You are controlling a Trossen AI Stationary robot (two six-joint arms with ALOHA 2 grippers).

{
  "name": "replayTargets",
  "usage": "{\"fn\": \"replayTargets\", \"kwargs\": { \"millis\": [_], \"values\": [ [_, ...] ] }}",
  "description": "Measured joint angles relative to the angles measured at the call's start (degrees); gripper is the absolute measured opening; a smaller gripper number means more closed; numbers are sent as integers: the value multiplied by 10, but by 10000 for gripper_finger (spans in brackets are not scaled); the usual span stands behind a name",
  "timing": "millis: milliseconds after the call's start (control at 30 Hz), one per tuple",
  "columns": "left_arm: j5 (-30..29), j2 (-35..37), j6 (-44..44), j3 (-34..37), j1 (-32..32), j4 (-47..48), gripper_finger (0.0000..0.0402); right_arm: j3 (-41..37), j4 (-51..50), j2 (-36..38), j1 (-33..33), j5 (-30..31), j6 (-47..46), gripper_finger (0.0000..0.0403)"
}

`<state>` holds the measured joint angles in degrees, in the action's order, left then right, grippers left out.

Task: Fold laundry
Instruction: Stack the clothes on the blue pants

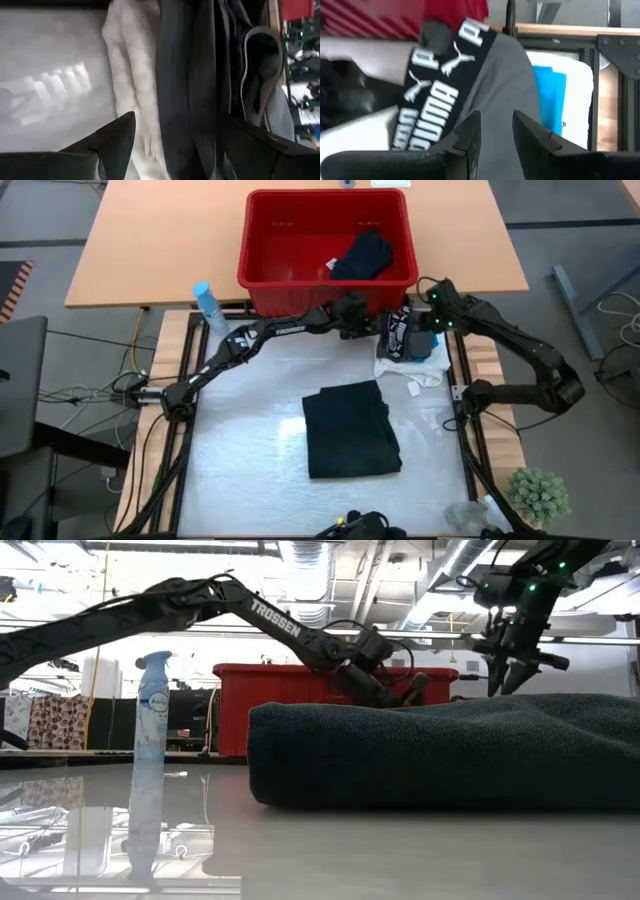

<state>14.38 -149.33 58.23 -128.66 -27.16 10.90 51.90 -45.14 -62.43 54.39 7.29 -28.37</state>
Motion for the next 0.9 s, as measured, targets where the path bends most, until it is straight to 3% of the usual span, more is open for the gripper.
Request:
{"fn": "replayTargets", "kwargs": {
  "millis": [233, 533, 733, 900],
  "values": [
    [-59, -9, -22, -27, 2, 57, 270, 0, 1, -17, 0, -7, 33, 136],
    [-55, -9, 42, -31, 17, 66, 266, 0, -31, -45, -7, -12, 34, 136],
    [109, -4, 62, -30, 0, 64, 265, 0, -71, -150, -11, 25, 38, 136],
    [192, 15, 51, -30, -22, 90, 265, 3, -53, -240, -1, 24, 45, 136]
  ]
}}
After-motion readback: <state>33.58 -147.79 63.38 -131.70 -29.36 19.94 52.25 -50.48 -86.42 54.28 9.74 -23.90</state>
